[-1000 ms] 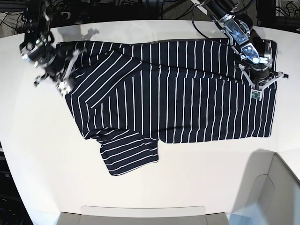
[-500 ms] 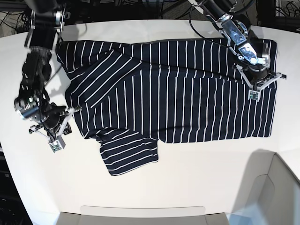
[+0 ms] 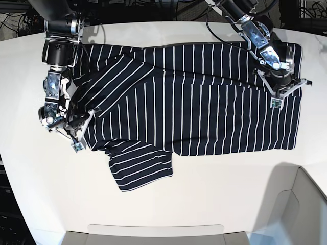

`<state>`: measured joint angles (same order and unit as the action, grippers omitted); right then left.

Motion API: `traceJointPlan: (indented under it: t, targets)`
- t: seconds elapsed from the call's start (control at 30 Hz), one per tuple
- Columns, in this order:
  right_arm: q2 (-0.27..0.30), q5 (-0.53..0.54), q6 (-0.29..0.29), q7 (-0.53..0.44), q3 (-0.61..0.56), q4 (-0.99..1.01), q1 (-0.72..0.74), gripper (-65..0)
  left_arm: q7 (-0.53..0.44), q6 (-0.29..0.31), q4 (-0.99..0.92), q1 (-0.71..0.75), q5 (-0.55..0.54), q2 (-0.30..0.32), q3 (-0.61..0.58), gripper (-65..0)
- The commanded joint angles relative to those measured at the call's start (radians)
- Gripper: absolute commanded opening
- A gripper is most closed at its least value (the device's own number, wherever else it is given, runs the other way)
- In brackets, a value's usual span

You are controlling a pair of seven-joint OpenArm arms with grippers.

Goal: Fold the T-shirt properly
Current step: 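Reach the right gripper down to the hem corner and grasp it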

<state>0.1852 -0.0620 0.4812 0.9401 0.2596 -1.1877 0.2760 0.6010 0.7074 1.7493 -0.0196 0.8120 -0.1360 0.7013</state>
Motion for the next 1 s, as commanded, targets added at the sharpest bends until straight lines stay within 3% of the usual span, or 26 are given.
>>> traceJointPlan:
  t: [0.0,0.1,0.23,0.43,0.63,0.67,0.87,0.97]
  targets:
    - [0.015,-0.012,0.001,0.009,0.004,-0.025,-0.005,-65.0,-0.013,-0.009,0.016,-0.013,0.002,0.005,-0.001,-65.0]
    - [0.018,-0.014,0.001,0.026,0.004,-0.087,-0.062,-65.0,-0.013,-0.009,0.016,-0.015,0.002,0.005,-0.002,-65.0]
    - [0.044,-0.008,0.011,0.144,0.004,-0.220,-0.134,-65.0,-0.013,-0.009,0.016,-0.015,0.002,0.005,-0.002,-65.0]
    - [0.047,-0.008,0.011,0.227,0.002,-0.423,-0.226,-65.0,-0.013,-0.009,0.016,-0.015,0.002,0.005,-0.002,-65.0]
    - [0.049,-0.008,0.011,0.262,0.004,-0.504,-0.177,-65.0,-0.013,-0.009,0.014,-0.015,0.002,0.005,-0.001,-65.0]
    - [0.049,-0.008,0.011,0.262,0.004,-0.502,-0.149,-63.4,-0.013,-0.009,0.014,-0.015,0.002,0.005,-0.001,-65.0]
    - [0.041,-0.006,0.011,0.251,-0.003,-0.467,0.030,-37.6,-0.013,-0.009,0.014,-0.015,0.002,0.005,-0.001,-65.0]
    - [0.021,-0.006,0.011,0.142,-0.003,-0.337,0.134,-30.1,-0.013,-0.009,0.014,-0.015,0.002,0.005,-0.002,-65.0]
